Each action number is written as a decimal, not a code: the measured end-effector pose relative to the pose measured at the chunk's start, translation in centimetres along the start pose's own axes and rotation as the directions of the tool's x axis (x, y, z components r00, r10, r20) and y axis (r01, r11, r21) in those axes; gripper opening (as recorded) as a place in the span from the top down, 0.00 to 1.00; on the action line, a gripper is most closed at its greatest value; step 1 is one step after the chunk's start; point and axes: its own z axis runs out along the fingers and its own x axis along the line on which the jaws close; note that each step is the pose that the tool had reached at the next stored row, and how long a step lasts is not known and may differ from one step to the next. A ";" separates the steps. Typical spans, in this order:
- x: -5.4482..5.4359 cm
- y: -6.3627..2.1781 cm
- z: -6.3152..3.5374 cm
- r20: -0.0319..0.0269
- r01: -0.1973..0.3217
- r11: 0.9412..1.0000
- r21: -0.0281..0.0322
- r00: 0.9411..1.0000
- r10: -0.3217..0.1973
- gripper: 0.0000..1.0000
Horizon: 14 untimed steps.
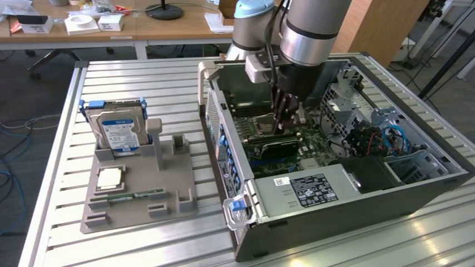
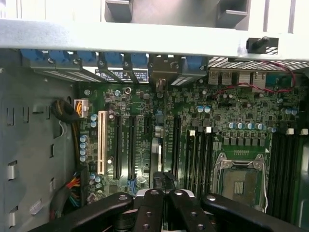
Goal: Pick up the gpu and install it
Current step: 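Press down on the gpu until it lock into place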
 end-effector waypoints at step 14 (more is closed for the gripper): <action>0.0 0.02 1.51 0.000 0.000 1.000 0.000 1.000 0.000 0.90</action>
